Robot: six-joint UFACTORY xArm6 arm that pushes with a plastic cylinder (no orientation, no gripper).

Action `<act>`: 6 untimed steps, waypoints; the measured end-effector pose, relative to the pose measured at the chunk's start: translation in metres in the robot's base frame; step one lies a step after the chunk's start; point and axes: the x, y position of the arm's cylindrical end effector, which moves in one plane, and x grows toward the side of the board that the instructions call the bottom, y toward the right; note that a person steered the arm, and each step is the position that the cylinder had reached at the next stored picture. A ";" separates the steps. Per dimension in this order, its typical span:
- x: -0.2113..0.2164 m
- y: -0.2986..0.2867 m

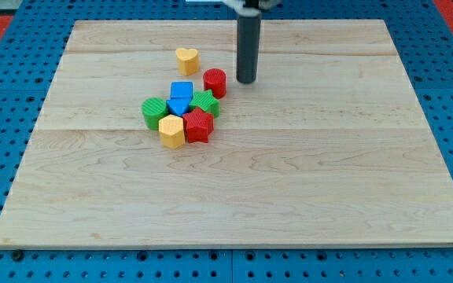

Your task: Push the group of blocks down a bit

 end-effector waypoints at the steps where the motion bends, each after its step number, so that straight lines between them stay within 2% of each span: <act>1: -0.037 -0.030; 2: -0.027 -0.060; 3: 0.015 -0.021; 4: 0.034 -0.020; 5: 0.034 -0.059; 6: 0.033 -0.065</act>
